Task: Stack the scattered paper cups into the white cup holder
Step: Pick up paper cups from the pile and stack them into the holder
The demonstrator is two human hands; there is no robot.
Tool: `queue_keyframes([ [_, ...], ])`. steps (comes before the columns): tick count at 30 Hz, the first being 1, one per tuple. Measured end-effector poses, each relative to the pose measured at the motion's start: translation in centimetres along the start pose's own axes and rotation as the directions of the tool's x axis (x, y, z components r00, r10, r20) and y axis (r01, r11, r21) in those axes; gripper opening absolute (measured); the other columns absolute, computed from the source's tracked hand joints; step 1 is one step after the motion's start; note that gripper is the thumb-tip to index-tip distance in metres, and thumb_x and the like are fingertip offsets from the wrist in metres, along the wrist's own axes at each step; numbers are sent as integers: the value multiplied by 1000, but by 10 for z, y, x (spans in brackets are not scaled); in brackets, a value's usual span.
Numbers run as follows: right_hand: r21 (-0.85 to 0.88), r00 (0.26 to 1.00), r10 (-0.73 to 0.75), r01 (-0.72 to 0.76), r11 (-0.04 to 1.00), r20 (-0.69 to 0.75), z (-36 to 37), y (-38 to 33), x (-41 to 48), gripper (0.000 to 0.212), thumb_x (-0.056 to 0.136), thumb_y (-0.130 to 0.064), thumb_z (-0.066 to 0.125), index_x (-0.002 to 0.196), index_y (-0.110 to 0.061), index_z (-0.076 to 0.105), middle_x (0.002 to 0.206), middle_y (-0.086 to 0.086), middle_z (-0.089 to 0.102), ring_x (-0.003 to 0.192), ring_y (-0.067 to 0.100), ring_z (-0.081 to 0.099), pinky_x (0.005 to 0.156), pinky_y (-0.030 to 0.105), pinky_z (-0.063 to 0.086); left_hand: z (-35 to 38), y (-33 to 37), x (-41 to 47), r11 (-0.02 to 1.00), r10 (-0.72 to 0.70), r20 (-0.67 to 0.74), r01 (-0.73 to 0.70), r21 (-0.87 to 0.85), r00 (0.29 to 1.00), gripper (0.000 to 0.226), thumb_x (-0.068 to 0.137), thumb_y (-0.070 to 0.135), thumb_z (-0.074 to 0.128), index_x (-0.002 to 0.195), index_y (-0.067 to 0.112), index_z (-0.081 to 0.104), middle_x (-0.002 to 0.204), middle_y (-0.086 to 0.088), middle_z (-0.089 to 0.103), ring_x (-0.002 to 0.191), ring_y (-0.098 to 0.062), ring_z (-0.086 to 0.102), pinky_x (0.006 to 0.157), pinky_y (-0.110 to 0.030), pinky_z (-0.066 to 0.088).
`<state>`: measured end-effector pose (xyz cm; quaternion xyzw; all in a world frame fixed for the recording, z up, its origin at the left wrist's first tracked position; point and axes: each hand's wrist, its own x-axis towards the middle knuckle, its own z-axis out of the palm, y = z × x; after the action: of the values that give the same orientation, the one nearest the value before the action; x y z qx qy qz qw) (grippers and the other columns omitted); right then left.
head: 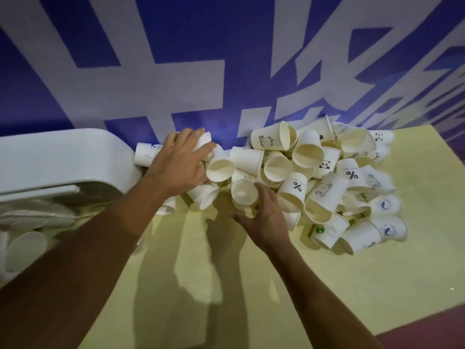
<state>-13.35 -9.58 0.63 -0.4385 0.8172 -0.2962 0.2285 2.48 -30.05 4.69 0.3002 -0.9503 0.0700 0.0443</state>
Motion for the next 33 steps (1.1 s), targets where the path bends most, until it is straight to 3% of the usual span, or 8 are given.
queue_keyframes([
  [5,16,1000,27,-27,999,-4,13,1,20,100,74,-34,92,154,-9,39,148,11,53,134,29,50,105,39,44,-4,1,12,995,-100,-1,100,18,995,59,77,12,75,131,19,52,137,-13,55,116,-40,49,99,-51,39],
  [8,58,996,84,-82,995,-30,19,4,27,80,76,-38,89,142,-15,50,134,5,62,122,27,58,99,44,51,-3,-5,10,992,-112,-89,107,-69,990,54,78,6,76,126,16,53,124,-10,61,110,-38,54,97,-50,42],
  [12,70,995,58,-53,996,-79,20,5,22,62,79,-45,85,126,-16,58,117,1,67,108,24,62,89,43,53,-27,2,-10,913,-250,-147,182,-366,957,53,85,29,82,128,15,53,118,-4,64,108,-29,58,99,-39,40],
  [14,86,994,32,-24,996,-101,18,4,12,64,78,-49,85,126,-17,59,116,0,68,106,23,63,88,44,55,-42,14,-36,776,-401,-137,257,-576,906,61,84,37,85,131,15,54,121,-2,64,108,-21,56,98,-35,39],
  [18,159,991,13,9,987,-133,10,-12,-19,57,76,-52,87,120,-28,59,108,-18,61,101,12,60,85,38,55,-51,38,-107,316,-686,29,332,-889,727,69,77,56,82,135,28,55,126,14,64,113,-5,60,93,-21,49],
  [22,188,994,-9,30,982,-108,8,-42,-52,52,76,-56,85,115,-35,59,109,-25,61,102,-1,57,81,25,49,-47,44,-173,115,-768,105,296,-948,632,60,79,64,76,133,49,54,128,27,64,121,-3,61,97,-25,50],
  [27,293,1000,-18,19,956,-6,27,-103,-91,61,69,-61,78,122,-37,60,118,-24,66,108,-6,59,82,23,51,-57,24,-248,70,-823,107,287,-955,557,57,83,51,75,133,34,56,129,13,67,121,-20,65,96,-41,55],
  [33,334,991,-81,41,942,107,78,-172,-130,58,62,-55,79,115,-47,57,115,-36,62,100,-11,60,74,19,45,-63,-32,-321,72,-893,73,301,-951,443,60,72,44,80,125,47,51,125,19,62,119,-20,63,93,-48,56],
])
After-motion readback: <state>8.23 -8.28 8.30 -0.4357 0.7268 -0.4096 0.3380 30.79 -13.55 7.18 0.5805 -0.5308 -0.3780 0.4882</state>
